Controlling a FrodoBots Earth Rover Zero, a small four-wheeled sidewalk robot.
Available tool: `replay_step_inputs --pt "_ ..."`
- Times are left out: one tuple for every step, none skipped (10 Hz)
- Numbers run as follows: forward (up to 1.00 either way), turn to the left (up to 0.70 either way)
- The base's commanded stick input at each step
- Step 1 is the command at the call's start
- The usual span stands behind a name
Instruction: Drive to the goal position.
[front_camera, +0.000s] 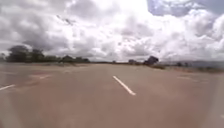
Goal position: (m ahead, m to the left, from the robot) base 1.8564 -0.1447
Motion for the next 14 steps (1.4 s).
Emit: replay_step_inputs --pt "1.00 0.00" --pt "1.00 0.00" --pt "1.00 0.00" --pt "1.00 0.00" --pt "1.00 0.00" --pt "1.00 0.00" --pt "1.00 0.00" --pt "1.00 0.00" --pt "1.00 0.00" --pt "1.00 0.00" --pt "1.00 0.00" --pt "1.00 0.00" --pt "1.00 0.00" --pt "1.00 0.00"
